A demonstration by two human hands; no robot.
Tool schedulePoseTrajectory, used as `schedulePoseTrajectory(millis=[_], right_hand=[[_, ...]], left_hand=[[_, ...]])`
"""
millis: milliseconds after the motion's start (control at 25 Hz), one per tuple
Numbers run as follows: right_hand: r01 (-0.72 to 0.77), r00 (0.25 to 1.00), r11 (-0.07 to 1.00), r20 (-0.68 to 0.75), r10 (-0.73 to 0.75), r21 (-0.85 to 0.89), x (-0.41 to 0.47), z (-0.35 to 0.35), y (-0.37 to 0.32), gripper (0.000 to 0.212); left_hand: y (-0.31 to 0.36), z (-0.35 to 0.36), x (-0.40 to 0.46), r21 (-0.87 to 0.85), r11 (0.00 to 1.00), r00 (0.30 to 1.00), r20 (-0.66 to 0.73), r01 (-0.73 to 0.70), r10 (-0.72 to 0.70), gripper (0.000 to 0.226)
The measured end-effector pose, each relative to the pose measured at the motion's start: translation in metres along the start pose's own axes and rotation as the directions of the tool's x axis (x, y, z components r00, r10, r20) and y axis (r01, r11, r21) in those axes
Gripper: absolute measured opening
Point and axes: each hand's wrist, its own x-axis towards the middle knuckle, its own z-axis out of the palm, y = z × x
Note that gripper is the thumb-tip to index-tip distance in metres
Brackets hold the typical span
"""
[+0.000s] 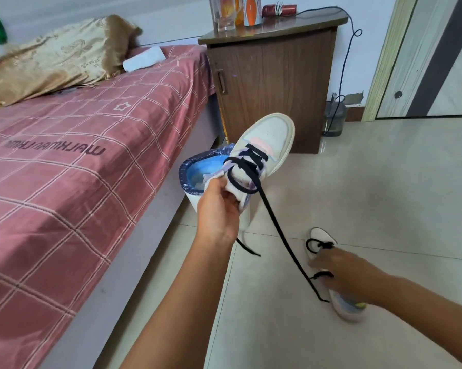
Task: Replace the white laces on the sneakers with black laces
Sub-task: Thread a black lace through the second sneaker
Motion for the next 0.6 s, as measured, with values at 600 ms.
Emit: schedulePoseTrajectory(millis=[600], right_hand=[[0.188, 0.91, 0.309, -0.283, 0.302, 0.932, 0.028, -0.118, -0.063, 0.008]], left_hand=[[-0.007, 0.009, -0.006, -0.006, 0.997, 0.989, 0.128, -0.079, 0.079, 0.044]])
